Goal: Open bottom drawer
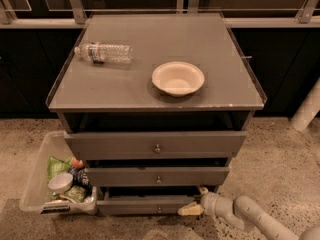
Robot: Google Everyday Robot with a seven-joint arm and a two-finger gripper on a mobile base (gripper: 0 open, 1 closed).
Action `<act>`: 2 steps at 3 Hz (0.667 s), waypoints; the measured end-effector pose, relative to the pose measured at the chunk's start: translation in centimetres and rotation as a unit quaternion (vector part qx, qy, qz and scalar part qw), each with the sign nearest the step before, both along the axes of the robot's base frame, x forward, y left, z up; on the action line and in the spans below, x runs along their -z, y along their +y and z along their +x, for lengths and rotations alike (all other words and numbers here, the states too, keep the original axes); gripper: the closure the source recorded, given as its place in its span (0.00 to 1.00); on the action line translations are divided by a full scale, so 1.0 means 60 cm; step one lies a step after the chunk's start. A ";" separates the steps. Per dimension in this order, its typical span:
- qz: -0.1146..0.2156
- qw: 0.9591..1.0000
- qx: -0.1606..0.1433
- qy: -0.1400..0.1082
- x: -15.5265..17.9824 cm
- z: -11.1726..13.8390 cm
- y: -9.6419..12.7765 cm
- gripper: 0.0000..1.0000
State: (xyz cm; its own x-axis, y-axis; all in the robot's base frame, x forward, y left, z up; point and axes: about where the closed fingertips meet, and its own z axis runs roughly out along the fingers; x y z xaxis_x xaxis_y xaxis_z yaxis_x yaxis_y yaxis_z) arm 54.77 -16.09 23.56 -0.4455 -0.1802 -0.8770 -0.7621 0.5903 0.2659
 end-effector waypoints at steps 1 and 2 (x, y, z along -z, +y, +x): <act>-0.008 0.999 -0.042 0.000 0.015 -0.005 0.037 0.00; -0.019 0.997 -0.077 0.010 0.038 -0.023 0.061 0.00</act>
Offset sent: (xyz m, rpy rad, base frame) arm -0.0257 0.0461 -0.0393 -0.0734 0.0432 0.2320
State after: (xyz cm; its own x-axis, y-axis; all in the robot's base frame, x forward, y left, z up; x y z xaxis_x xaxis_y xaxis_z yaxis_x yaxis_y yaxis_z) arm 53.41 -12.45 21.25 -0.4278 -0.2810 -0.8591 -0.8390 0.4771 0.2617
